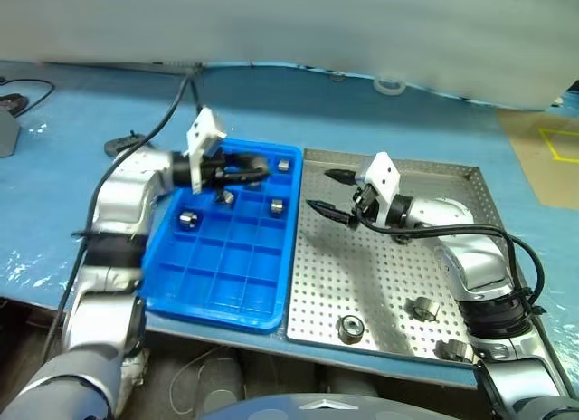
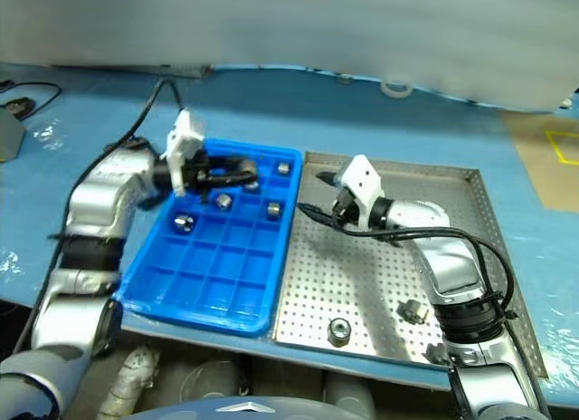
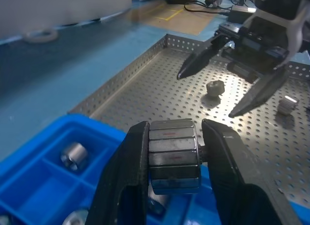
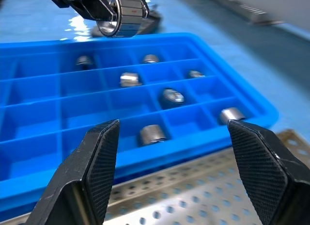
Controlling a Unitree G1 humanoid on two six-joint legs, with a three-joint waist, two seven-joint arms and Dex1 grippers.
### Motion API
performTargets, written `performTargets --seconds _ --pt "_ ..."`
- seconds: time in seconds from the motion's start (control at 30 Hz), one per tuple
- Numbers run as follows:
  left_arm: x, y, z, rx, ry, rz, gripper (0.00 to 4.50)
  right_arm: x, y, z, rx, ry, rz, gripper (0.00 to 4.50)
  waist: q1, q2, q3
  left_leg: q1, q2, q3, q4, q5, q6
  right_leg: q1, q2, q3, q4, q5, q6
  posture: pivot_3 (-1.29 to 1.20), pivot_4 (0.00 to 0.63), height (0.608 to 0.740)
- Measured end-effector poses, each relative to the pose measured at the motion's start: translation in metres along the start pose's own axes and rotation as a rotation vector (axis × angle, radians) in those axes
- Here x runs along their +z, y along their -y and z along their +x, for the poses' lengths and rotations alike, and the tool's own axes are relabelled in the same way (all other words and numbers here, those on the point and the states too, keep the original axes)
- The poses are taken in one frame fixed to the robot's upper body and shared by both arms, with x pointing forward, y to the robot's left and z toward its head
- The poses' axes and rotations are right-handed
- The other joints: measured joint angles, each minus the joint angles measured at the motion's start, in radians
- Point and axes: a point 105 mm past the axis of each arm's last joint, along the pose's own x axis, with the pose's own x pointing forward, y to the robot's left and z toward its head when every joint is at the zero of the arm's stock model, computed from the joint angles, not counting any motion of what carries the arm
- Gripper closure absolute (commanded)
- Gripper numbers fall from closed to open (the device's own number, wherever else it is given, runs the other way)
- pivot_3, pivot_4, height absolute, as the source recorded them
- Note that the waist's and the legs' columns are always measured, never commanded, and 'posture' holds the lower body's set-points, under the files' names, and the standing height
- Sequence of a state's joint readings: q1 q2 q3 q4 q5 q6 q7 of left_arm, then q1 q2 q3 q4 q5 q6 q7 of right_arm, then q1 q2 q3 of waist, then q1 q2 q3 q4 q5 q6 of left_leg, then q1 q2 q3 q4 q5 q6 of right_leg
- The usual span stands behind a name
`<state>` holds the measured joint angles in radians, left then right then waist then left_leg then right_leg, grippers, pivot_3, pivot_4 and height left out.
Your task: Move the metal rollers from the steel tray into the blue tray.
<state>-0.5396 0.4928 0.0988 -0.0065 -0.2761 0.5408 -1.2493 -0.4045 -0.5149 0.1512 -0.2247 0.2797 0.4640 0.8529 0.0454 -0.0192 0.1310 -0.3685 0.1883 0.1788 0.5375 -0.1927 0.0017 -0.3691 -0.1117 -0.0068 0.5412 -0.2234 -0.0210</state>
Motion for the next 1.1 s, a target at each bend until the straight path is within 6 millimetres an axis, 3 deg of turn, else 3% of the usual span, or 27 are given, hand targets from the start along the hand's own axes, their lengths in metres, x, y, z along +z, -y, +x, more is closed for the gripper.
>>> performTargets --seconds 0.1,0.23,0.5,0.63,0.8,1.1 --pt "-0.019 0.009 -0.013 0.072 -0.015 -0.035 3.21 -0.002 -0.003 0.007 0.050 -0.003 0.002 0.80 0.025 -0.001 0.001 -0.001 0.000 -0.001 0.000 -0.001 -0.003 0.000 0.000 -0.002 -0.001 0.000 0.000 0.12 0.150 0.740" --pt "-0.024 0.012 -0.028 0.211 0.007 -0.025 3.21 0.005 0.000 0.017 0.091 0.014 -0.020 0.80 0.046 -0.002 0.001 0.001 0.000 -0.002 -0.002 0.001 -0.008 0.001 0.001 -0.003 0.000 0.000 0.000 0.16 0.150 0.740" --pt "-0.043 0.022 -0.060 0.396 0.012 -0.087 3.21 0.001 -0.010 0.024 0.182 0.003 -0.020 0.80 0.057 -0.004 0.000 0.001 0.003 -0.004 -0.007 0.006 -0.017 0.000 0.004 -0.007 0.000 0.000 0.001 0.19 0.150 0.740" --pt "-0.060 0.033 -0.083 0.420 -0.068 -0.124 3.21 -0.001 -0.019 0.022 0.252 -0.001 -0.014 0.80 0.056 -0.005 0.000 0.001 0.003 -0.004 -0.010 0.007 -0.018 0.000 0.005 -0.009 0.000 0.000 0.001 0.20 0.150 0.740" --pt "-0.062 0.038 -0.103 0.432 -0.115 -0.102 3.21 -0.001 -0.032 0.026 0.337 -0.003 -0.004 0.80 0.063 -0.005 0.000 0.002 0.003 -0.005 -0.010 0.007 -0.019 0.001 0.004 -0.013 0.000 0.000 0.001 0.21 0.150 0.740" --pt "-0.073 0.059 -0.108 0.389 -0.174 -0.127 3.21 -0.001 -0.033 0.033 0.372 -0.020 -0.028 0.80 0.080 -0.006 -0.001 0.004 0.005 -0.006 -0.010 0.008 -0.021 0.001 0.005 -0.012 0.004 0.000 0.001 0.24 0.150 0.740"
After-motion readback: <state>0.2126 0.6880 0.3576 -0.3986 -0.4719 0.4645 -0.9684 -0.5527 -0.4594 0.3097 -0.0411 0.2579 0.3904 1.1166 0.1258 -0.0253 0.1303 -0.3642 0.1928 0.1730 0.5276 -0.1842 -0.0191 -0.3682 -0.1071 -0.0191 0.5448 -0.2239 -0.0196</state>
